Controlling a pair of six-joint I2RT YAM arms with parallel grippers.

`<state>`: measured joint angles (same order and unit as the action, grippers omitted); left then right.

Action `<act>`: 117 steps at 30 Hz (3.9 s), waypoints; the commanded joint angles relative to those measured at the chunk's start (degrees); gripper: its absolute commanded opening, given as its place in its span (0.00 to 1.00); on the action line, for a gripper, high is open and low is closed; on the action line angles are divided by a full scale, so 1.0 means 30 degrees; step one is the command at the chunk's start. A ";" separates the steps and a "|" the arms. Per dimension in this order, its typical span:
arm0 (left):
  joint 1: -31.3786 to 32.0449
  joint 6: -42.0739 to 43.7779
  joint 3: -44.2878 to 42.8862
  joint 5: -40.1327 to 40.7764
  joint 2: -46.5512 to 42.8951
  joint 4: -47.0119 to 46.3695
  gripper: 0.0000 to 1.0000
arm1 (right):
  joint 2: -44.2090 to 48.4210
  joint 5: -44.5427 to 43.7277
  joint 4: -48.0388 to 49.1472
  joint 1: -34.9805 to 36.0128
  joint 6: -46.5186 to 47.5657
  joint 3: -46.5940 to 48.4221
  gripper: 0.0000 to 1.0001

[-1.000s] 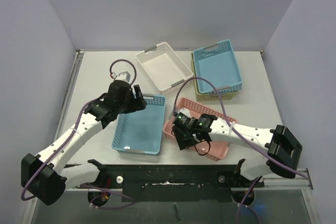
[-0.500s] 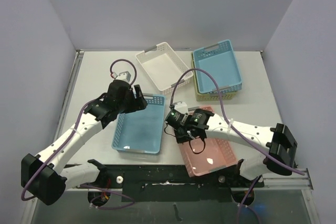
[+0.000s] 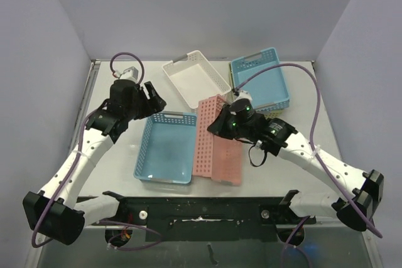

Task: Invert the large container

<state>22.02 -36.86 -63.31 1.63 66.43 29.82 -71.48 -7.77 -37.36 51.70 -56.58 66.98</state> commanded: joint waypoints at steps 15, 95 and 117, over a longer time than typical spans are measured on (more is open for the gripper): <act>-0.0953 -0.0245 0.0236 -0.3032 -0.1201 -0.0566 0.66 | 0.1813 0.8675 1.3138 -0.3991 -0.5651 -0.5112 0.00; 0.7581 0.2506 -0.2421 0.3067 0.5206 0.1355 0.00 | 0.8405 -0.0254 -0.3757 -0.9665 0.1693 -0.6063 0.67; -0.1710 -0.5747 0.2306 -1.7520 0.0819 -0.8514 0.00 | 0.8238 -0.0314 -0.3457 -0.9668 0.1544 -0.6094 0.67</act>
<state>18.81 -42.52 -62.61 -36.91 70.30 19.70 -46.78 -7.33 -49.82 22.28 -51.48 46.98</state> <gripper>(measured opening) 0.040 0.667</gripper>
